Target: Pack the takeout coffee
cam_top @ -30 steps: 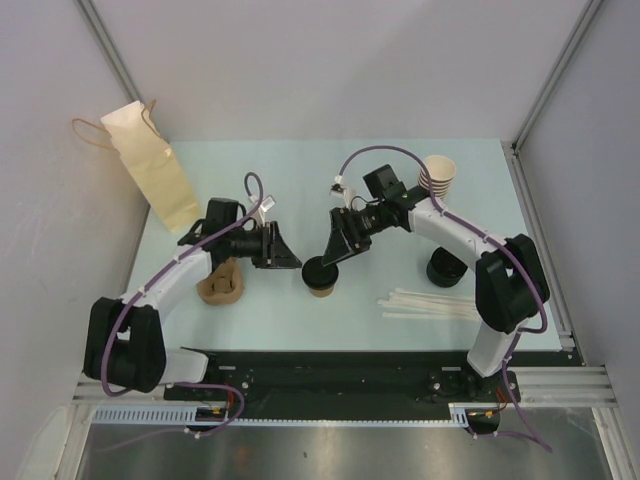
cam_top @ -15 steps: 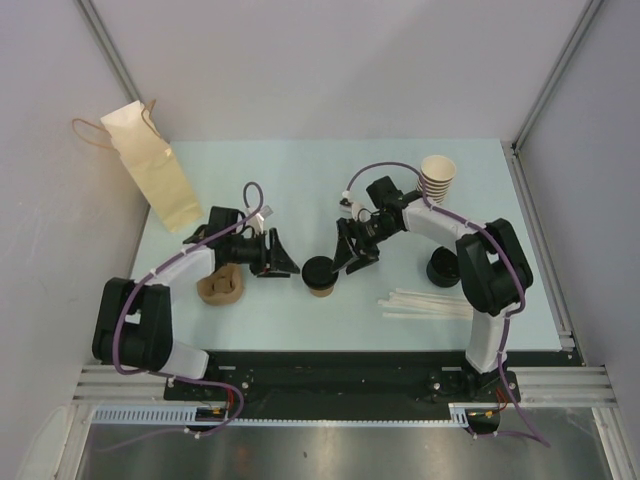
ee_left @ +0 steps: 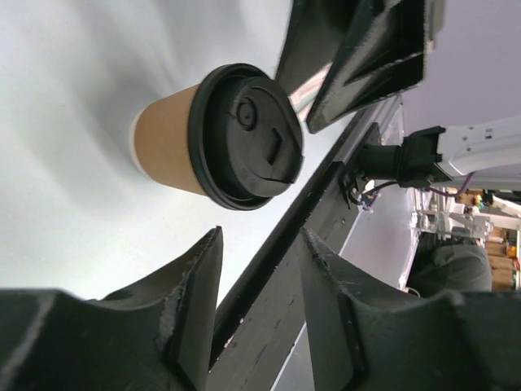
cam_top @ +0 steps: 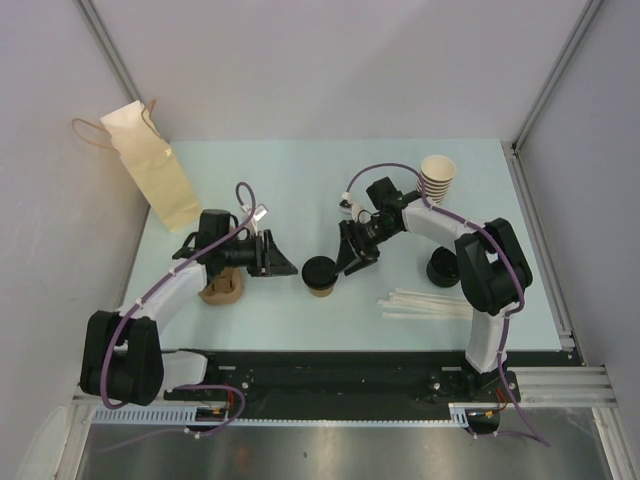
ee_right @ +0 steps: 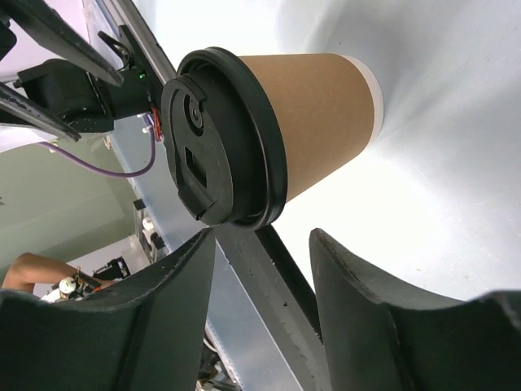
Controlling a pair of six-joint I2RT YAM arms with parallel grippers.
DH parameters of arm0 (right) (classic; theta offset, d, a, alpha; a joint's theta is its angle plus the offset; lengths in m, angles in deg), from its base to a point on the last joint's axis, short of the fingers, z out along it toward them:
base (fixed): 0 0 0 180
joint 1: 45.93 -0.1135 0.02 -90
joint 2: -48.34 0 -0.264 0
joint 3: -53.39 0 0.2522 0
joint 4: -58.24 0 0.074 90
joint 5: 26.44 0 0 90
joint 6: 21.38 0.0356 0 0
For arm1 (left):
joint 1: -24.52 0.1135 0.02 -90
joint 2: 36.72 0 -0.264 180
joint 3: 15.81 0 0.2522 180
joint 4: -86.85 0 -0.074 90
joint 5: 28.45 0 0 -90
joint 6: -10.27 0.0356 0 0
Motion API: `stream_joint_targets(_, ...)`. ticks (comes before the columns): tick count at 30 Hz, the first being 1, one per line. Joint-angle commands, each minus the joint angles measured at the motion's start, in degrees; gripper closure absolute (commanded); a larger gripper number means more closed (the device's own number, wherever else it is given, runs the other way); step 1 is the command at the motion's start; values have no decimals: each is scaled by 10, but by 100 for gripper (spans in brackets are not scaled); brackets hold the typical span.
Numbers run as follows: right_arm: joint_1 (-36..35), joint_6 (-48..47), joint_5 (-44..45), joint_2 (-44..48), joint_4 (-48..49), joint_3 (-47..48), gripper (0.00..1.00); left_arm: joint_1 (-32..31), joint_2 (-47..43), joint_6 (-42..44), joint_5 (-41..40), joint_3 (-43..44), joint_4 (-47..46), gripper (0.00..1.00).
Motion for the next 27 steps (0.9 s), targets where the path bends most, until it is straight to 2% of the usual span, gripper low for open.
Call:
stream_joint_targets(1, -3, -1, -18, 22, 3, 3, 48, 0, -7, 2, -40, 13, 4, 51)
stream_joint_targets(8, -5, 25, -33, 3, 53, 7, 51, 1, 11, -12, -42, -5, -15, 51)
stream_joint_targets(27, -12, 60, -55, -53, 88, 83, 55, 5, -7, -21, -47, -25, -31, 50)
